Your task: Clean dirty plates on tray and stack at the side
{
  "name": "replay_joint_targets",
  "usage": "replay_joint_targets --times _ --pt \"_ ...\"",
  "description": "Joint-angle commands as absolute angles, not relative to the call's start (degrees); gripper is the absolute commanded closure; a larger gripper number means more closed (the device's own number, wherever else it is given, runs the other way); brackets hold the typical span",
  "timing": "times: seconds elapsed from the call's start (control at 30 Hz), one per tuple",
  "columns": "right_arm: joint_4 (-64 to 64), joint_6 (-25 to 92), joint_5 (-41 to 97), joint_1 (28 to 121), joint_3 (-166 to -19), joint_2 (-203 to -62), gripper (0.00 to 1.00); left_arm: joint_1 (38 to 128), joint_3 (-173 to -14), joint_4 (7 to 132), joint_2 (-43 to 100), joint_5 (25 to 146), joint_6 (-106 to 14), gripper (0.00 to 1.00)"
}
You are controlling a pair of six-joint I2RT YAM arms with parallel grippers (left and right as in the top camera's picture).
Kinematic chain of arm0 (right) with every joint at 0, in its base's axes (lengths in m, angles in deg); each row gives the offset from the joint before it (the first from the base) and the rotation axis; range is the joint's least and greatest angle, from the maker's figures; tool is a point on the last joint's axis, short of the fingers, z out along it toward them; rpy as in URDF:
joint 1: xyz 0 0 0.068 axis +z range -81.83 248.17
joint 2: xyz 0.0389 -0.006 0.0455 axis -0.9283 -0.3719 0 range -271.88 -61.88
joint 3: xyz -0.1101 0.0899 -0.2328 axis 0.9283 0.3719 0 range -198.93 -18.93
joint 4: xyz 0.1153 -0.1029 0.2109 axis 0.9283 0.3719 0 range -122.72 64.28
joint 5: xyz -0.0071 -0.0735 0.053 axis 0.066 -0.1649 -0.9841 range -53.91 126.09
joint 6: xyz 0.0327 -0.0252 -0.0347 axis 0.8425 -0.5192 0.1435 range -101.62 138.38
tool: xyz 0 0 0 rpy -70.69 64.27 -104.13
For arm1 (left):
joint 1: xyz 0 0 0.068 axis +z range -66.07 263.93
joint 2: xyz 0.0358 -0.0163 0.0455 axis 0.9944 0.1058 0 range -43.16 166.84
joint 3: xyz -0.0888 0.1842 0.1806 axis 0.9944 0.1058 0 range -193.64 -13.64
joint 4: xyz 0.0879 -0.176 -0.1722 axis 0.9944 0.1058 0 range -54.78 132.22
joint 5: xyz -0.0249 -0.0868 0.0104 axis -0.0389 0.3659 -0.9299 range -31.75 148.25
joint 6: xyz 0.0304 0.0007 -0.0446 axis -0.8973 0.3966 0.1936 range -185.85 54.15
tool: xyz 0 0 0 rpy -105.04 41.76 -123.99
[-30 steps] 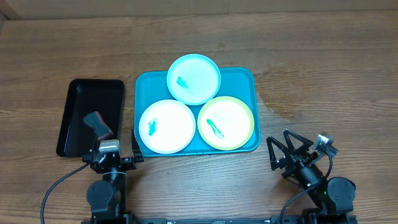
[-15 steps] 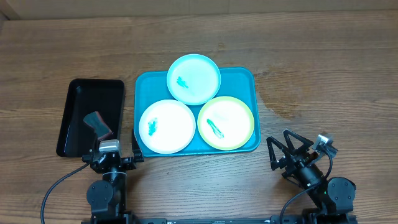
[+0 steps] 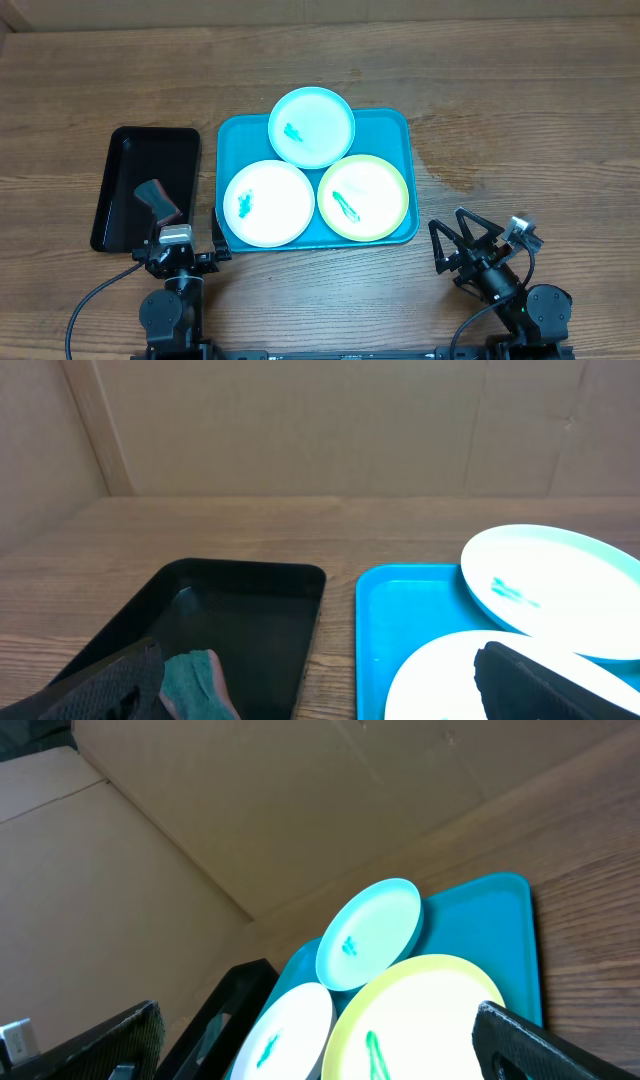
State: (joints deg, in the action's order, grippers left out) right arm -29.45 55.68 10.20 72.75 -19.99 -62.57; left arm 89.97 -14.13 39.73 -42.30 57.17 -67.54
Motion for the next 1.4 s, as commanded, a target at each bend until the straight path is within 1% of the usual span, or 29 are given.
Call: replay_joint_targets --times 0.0,0.47,0.63,0.87,0.97,1.07,1.1,1.2,1.27,1.37 --pt "-29.6 55.7 10.8 73.0 -19.4 -62.2 0.0 90.3 -13.9 39.7 -42.8 57.7 -68.5 0.0" --pt "-29.6 55.8 10.7 73.0 -19.4 -62.2 0.0 90.3 -13.9 39.7 -42.8 57.7 -68.5 0.0" --pt "-30.0 64.3 2.5 73.0 -19.4 -62.2 0.0 90.3 -13.9 39.7 -42.8 57.7 -68.5 0.0" --pt "-30.0 74.4 2.5 73.0 -19.4 -62.2 0.0 90.3 -13.9 39.7 -42.8 57.7 -68.5 0.0" --pt "-30.0 77.1 0.5 73.0 -19.4 -62.2 0.0 90.3 -13.9 39.7 -42.8 57.7 -68.5 0.0" --pt "-30.0 76.9 -3.2 73.0 -19.4 -62.2 0.0 90.3 -13.9 39.6 -42.8 57.7 -68.3 0.0" --pt "-30.1 76.9 -4.0 73.0 -19.4 -62.2 0.0 90.3 -13.9 39.1 -42.8 59.2 -67.1 0.0" --pt "-31.2 74.9 -4.5 73.0 -19.4 -62.2 0.0 90.3 -13.9 38.0 -42.8 71.3 -57.5 0.0" --pt "-34.1 73.8 -4.3 73.0 -19.4 -62.2 0.0 90.3 -13.9 33.7 -42.8 76.2 -53.0 0.0" --pt "-40.1 73.9 -4.1 73.0 -19.4 -62.2 0.0 90.3 -13.9 22.1 -42.7 86.5 -44.7 0.0"
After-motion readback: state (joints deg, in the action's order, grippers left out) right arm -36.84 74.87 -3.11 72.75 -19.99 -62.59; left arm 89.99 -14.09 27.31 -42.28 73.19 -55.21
